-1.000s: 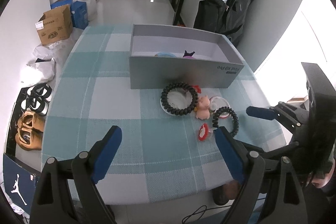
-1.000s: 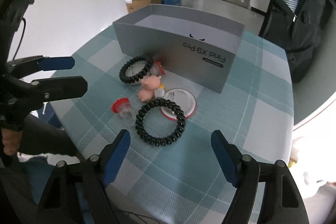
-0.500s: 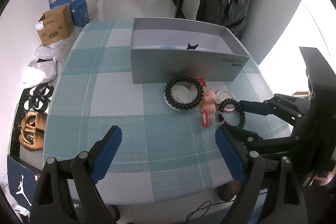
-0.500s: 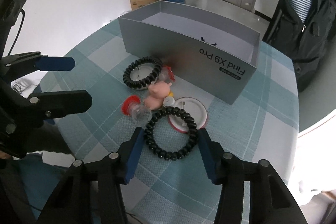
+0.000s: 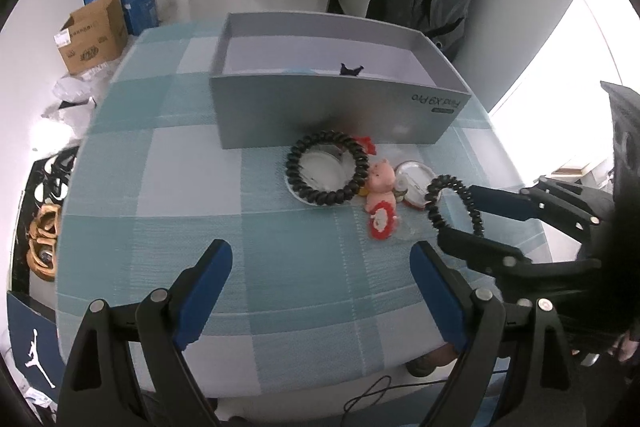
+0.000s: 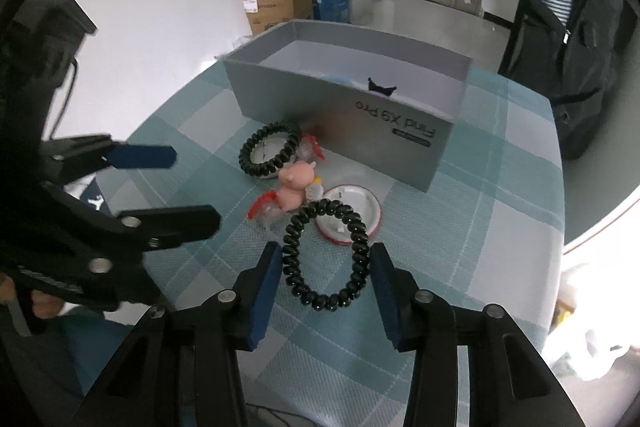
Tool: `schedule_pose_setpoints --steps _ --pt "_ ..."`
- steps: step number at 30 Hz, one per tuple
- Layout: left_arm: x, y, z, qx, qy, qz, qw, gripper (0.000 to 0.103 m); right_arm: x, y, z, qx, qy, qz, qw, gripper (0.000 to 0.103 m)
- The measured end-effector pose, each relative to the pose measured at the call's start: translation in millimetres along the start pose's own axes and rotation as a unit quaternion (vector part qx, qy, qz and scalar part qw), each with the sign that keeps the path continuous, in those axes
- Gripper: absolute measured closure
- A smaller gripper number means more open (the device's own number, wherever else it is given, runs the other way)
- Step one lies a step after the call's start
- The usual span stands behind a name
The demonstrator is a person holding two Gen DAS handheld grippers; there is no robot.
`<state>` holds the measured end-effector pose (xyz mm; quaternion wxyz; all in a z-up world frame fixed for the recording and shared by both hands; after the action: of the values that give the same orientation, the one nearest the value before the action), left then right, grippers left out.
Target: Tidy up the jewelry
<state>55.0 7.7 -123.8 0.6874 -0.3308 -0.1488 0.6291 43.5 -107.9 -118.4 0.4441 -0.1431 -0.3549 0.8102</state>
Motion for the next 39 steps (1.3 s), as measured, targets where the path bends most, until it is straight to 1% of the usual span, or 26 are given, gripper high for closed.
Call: schedule_pose_setpoints --steps 4,8,12,14,17,20,22,24,25,26,27,28,29,32,37,39 --pt "-9 2 -5 0.005 0.001 -0.011 0.9999 0.015 -12 -3 13 -0.013 0.004 -0.017 1.0 0.06" --pt "-25 4 -11 0.013 0.0 -0.039 0.9992 0.015 -23 -6 23 -0.027 0.01 -0.04 0.999 0.06" --pt "-34 11 -23 0.031 -0.021 -0.073 0.9966 0.016 -36 -8 31 -0.037 0.015 -0.062 0.997 0.06" --pt "-37 11 -26 0.028 -0.041 -0.093 0.9944 0.016 -40 -10 33 -0.041 0.018 -0.067 0.997 0.06" --pt "-40 9 -28 0.026 -0.042 -0.095 0.9943 0.016 -43 -10 36 -0.045 0.02 -0.072 0.996 0.06" --pt "-39 7 -29 0.029 -0.044 -0.084 0.995 0.016 -47 -9 38 -0.048 0.023 -0.078 0.996 0.06" --pt "-40 5 -29 0.03 -0.044 -0.084 0.9951 0.02 -49 -9 38 -0.048 0.025 -0.082 0.995 0.06" --pt "-43 4 -27 0.029 -0.039 -0.089 0.9949 0.032 -51 -8 39 -0.049 0.026 -0.086 0.995 0.06" --pt "-47 2 -29 0.029 -0.036 -0.092 0.9947 0.035 -51 -7 41 -0.049 0.026 -0.088 0.995 0.06" --pt "-49 2 -28 0.028 -0.033 -0.095 0.9946 0.044 -51 -7 41 -0.05 0.026 -0.088 0.995 0.06" --pt "-52 1 -29 0.027 -0.03 -0.098 0.9944 0.056 -51 -7 42 -0.05 0.026 -0.089 0.994 0.06" --pt "-54 2 -28 0.026 -0.024 -0.102 0.9942 0.064 -51 -8 42 -0.051 0.026 -0.089 0.994 0.06" --pt "-56 1 -27 0.026 -0.019 -0.106 0.9938 0.079 -50 -8 42 -0.051 0.025 -0.09 0.994 0.06" --pt "-57 3 -25 0.029 -0.012 -0.106 0.9938 0.079 -49 -10 42 -0.054 0.024 -0.091 0.994 0.06" --pt "-49 -2 -23 0.032 0.018 -0.075 0.9965 0.079 -48 -14 40 -0.056 0.021 -0.096 0.994 0.06" --pt "-52 -1 -19 0.028 0.024 -0.072 0.9967 0.079 -47 -16 41 -0.059 0.019 -0.1 0.993 0.06"
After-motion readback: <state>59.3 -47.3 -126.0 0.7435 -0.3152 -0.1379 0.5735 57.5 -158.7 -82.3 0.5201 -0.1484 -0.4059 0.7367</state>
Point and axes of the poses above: each gripper's, at about its wrist camera, not at the fingertips, and z roughly against the way its jaws point, x to its left, y to its underside, the point moved 7 cm from there along -z, roughly the way its jaws point, and after that the axes turned 12 degrees about -x, right-handed, at the moved point
